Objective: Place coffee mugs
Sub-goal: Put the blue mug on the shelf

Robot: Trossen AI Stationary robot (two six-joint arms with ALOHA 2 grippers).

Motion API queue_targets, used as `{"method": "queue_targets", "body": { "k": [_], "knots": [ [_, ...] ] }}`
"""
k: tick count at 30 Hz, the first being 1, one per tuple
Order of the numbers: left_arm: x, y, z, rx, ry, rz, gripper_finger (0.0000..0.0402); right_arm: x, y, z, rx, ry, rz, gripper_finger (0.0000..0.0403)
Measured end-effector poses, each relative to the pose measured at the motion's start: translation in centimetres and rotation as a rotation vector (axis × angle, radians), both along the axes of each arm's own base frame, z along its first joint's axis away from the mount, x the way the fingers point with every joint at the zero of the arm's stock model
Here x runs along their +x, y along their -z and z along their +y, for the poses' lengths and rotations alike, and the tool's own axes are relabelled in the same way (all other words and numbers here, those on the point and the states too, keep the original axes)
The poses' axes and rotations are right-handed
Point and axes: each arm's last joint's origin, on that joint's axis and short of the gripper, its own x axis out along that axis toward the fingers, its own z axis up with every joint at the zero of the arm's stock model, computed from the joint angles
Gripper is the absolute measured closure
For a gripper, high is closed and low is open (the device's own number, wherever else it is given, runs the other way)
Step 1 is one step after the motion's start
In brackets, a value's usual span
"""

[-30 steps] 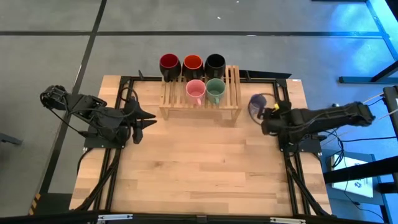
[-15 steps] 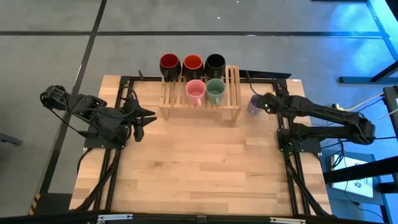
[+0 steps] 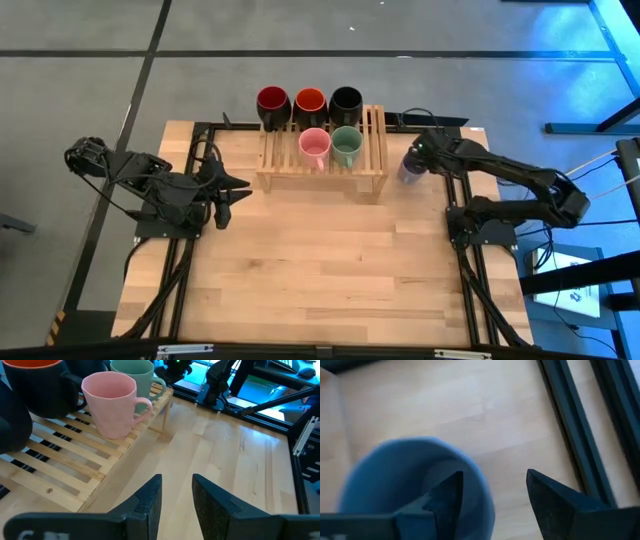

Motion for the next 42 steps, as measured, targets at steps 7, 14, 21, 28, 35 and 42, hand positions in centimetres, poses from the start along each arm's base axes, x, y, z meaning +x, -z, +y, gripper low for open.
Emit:
{"method": "queue_targets", "body": {
  "k": [7,14,21,28,35,42],
  "knots": [
    [0.0,0.0,0.0,-0.001,0.000,-0.001,0.0299,0.3,1.4,-0.8,0.051,-0.043,0.091,0.0263],
    [0.0,0.0,0.0,-0.001,0.000,-0.001,0.0299,0.2,1.2,-0.8,0.035,-0.073,0.122,0.0382],
    [0.0,0.0,0.0,0.000,0.000,-0.001,0.0299,0.2,0.7,-0.1,0.019,-0.145,0.125,0.0382],
    [0.0,0.0,0.0,0.000,0.000,-0.001,0.0299,0.0,-0.8,3.3,0.036,-0.286,0.118,0.0393],
    [0.0,0.0,0.0,0.000,0.001,-0.001,0.0299,0.2,-1.8,7.0,0.052,-0.425,0.045,0.0398],
    [0.0,0.0,0.0,0.000,0.000,-0.001,0.0299,2.3,-1.9,10.5,0.075,-0.539,-0.103,0.0400]
  ]
}}
